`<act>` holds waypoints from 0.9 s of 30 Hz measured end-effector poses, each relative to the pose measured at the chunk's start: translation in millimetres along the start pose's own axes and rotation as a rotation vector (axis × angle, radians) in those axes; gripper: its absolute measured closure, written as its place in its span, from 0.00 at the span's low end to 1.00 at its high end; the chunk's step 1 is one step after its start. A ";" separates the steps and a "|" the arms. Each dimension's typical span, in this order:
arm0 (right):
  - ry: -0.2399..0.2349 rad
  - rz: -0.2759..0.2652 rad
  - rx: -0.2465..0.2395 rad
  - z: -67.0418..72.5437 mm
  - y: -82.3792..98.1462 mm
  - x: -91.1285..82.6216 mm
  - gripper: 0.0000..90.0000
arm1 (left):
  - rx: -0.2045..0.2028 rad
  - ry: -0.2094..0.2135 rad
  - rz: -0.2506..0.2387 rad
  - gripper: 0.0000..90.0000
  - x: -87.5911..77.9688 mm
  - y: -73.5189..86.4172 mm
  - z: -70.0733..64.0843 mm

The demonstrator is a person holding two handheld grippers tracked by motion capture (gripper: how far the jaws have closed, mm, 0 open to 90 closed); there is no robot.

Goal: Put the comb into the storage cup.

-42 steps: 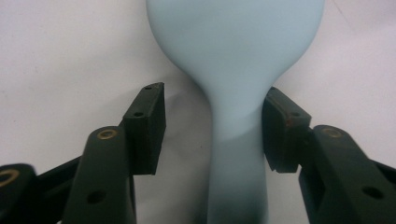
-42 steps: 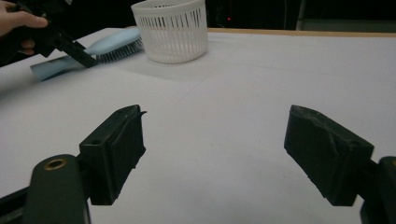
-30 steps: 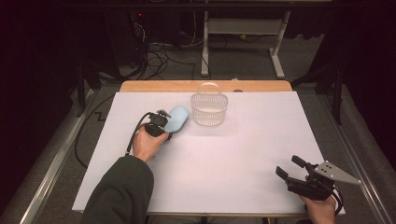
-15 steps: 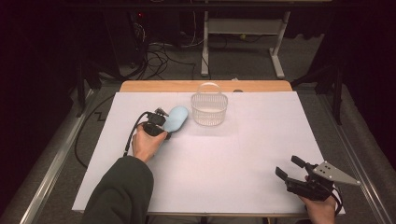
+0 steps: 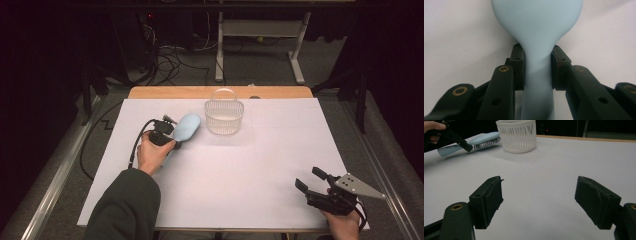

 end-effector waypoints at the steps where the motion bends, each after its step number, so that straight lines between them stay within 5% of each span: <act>1: 0.000 0.001 -0.001 -0.1 0.1 0.0 0.25 | 0.004 -0.001 -0.005 0.77 -1.6 0.1 -0.2; 27: 0.000 -0.010 0.020 -1.1 -0.5 0.2 0.23 | 0.058 0.055 -0.113 0.77 -34.7 21.0 -5.3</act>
Point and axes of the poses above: each handheld gripper's, and its own axes: x roughly forward along the jaws, y roughly out of its underside, z roughly to its left, the point moved 4 cm from there along x, roughly forward along the jaws, and after that the axes turned 11 degrees about -y, right-handed, at the moved point
